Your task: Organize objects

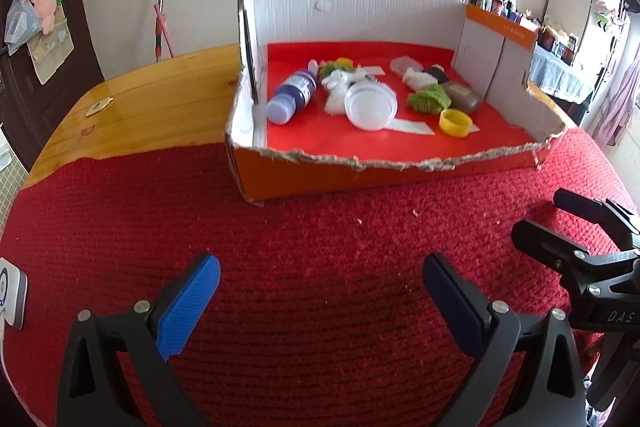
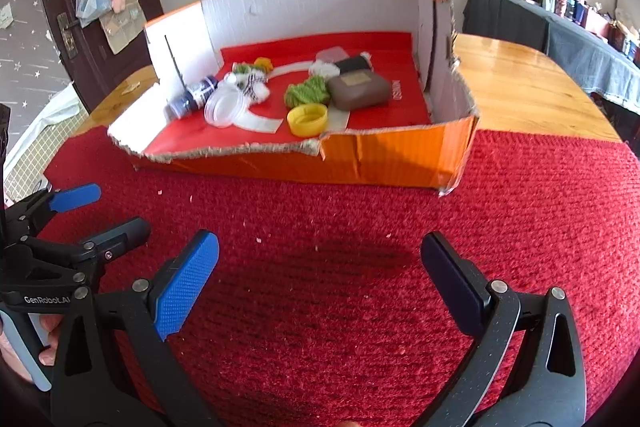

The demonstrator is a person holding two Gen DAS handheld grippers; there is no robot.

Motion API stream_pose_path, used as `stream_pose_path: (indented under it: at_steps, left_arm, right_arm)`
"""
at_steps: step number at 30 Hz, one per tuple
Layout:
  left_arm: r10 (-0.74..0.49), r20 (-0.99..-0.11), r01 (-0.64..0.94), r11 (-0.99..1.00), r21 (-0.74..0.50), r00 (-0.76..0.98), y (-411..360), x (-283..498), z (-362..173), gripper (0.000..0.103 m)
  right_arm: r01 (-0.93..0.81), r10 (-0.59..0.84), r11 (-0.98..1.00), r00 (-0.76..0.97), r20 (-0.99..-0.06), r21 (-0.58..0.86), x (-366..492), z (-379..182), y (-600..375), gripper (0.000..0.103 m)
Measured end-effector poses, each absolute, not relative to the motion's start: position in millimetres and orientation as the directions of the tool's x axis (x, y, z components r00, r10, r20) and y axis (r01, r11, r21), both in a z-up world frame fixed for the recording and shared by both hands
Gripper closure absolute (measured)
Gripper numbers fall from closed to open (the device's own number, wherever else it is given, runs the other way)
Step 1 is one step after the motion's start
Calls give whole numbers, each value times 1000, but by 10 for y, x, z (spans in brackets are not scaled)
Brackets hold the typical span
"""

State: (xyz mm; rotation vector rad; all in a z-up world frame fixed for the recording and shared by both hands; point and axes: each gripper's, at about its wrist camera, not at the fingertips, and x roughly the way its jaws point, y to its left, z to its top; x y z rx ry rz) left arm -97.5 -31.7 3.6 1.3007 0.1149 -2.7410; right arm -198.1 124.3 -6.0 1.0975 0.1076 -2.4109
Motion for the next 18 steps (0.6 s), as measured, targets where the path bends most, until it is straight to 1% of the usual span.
stream_pose_path:
  at_steps: [8, 18]
  left_arm:
    - [-76, -792, 136, -991, -9, -606, -325, -1010, -31, 0]
    - [-78, -790, 138, -990, -8, -608, -324, -1036, -51, 0]
  right_arm:
    - [451, -387, -884, -555, -736, 125, -1985, -94, 1263, 0]
    - [448, -368, -888, -558, -744, 103, -1991, -104, 1242, 0]
